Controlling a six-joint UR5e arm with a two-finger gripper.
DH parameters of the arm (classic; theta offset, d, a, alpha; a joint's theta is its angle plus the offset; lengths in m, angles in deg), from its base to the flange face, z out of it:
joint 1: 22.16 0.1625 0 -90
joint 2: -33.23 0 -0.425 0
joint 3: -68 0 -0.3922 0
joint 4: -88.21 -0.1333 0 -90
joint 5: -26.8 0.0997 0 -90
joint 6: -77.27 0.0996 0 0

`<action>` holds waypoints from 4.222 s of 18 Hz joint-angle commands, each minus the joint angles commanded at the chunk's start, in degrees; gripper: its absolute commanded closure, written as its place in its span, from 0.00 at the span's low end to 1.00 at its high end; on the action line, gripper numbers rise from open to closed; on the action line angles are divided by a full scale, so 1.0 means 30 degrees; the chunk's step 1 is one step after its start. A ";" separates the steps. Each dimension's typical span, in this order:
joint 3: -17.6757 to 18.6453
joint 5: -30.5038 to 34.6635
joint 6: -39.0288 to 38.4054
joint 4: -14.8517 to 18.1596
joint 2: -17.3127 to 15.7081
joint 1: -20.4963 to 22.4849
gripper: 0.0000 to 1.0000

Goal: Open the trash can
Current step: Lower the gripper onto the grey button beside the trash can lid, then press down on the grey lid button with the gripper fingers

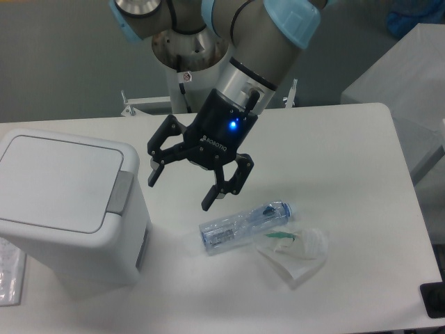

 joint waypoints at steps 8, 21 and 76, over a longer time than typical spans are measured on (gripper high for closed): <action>0.0380 0.0145 -0.0088 -0.0001 -0.0030 -0.0176 0.00; 0.0557 0.0761 -0.0615 -0.0001 -0.0176 -0.0557 0.00; 0.1406 0.1845 -0.0557 -0.0587 0.0410 -0.1524 0.00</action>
